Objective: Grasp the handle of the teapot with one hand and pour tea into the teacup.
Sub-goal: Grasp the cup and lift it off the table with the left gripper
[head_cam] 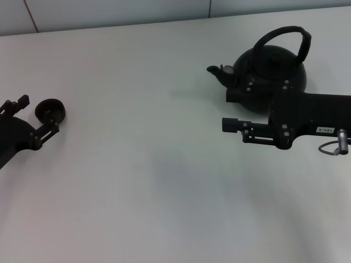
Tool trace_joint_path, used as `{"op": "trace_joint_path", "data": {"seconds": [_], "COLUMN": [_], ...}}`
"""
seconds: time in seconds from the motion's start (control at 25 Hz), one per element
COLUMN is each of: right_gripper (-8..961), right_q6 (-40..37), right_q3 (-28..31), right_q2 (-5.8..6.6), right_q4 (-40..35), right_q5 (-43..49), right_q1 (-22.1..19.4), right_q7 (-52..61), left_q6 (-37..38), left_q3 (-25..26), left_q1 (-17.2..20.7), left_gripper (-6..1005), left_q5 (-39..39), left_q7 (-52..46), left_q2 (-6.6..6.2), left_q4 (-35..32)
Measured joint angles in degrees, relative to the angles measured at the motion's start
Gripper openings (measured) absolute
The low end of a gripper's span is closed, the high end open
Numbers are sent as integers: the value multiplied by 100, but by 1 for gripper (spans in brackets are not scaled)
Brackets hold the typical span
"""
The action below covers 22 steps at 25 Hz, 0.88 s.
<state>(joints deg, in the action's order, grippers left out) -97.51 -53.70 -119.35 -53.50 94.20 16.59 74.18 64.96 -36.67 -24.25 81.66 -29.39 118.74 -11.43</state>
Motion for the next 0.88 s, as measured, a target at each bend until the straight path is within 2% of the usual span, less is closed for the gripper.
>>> {"op": "trace_joint_path", "data": {"seconds": [0.32, 0.88], "right_gripper": [573, 573], "right_q6": [0, -5], "right_q3": [0, 0], "right_q2": [0, -18], "right_q4": [-2, 7], "right_q5": [3, -2], "right_q1": [5, 22], "right_q7": [-1, 0], "left_q6": [-198, -366], "left_q3": [-220, -227], "left_q1": [-34, -25], "left_gripper": [740, 732], "left_q5": [10, 8], "left_q7": [3, 4], "left_q2": [-8, -29], "left_q4": [-3, -52]}}
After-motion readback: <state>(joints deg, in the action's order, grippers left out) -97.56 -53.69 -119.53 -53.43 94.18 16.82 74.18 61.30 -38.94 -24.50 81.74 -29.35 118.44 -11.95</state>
